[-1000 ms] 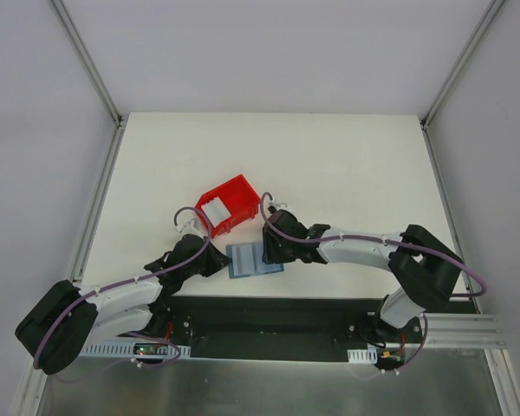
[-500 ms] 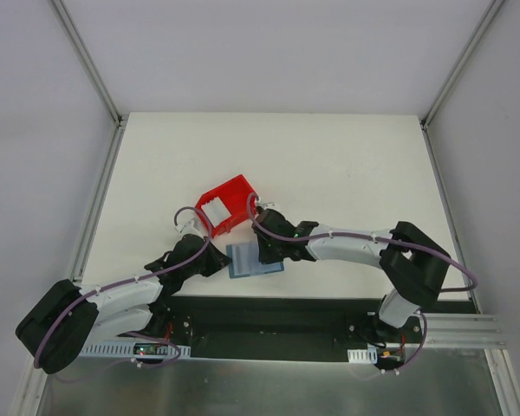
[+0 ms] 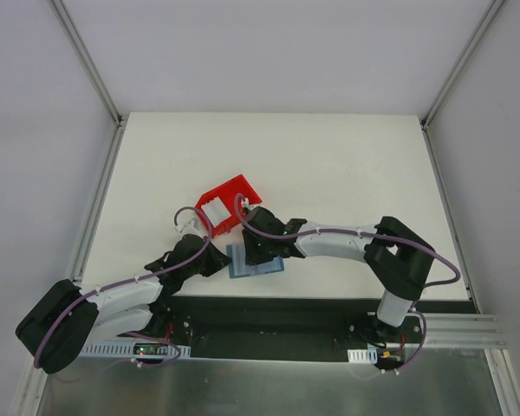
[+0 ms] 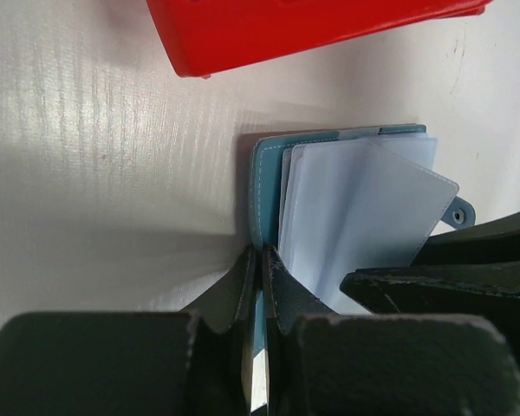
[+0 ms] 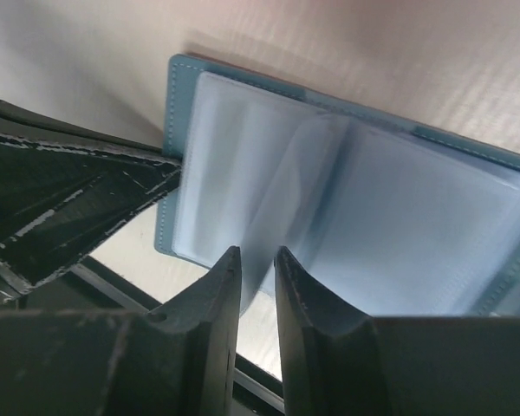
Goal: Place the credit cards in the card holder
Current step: Turn over the card slot in the card holder.
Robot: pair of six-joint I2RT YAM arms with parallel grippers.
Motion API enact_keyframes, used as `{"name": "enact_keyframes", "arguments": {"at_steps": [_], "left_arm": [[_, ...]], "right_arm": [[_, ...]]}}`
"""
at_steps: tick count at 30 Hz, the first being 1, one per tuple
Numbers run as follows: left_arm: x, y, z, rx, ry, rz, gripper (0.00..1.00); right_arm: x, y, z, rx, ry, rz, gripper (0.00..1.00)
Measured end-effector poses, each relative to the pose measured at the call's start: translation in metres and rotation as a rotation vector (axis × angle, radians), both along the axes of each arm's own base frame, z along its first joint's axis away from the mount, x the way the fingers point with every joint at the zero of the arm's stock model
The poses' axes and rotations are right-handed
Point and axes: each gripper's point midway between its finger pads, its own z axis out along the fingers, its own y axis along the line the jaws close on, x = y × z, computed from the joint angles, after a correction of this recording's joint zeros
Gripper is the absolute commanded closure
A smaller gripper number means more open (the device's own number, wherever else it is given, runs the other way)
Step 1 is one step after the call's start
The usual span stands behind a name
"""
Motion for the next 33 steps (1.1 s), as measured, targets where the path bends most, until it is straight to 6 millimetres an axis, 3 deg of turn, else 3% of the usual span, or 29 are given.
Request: {"name": "enact_keyframes", "arguments": {"at_steps": [7, 14, 21, 28, 33], "left_arm": [[0.0, 0.0, 0.0, -0.004, -0.004, 0.0, 1.0], [0.0, 0.0, 0.0, -0.005, -0.006, 0.001, 1.0], [0.0, 0.0, -0.001, -0.005, -0.005, 0.001, 1.0], [-0.001, 0.0, -0.001, -0.008, -0.003, 0.004, 1.0], [0.0, 0.0, -0.001, -0.01, -0.004, 0.005, 1.0]], "right_arm": [[-0.005, 0.025, 0.006, 0.122, 0.06, 0.067, 0.58], [-0.01, 0.039, 0.008, 0.191, 0.096, 0.109, 0.56], [-0.001, 0.037, 0.012, 0.219, 0.09, 0.101, 0.67], [0.012, 0.032, 0.044, 0.279, 0.014, 0.077, 0.87], [0.011, 0.032, 0.028, 0.252, 0.042, 0.079, 0.88]]}}
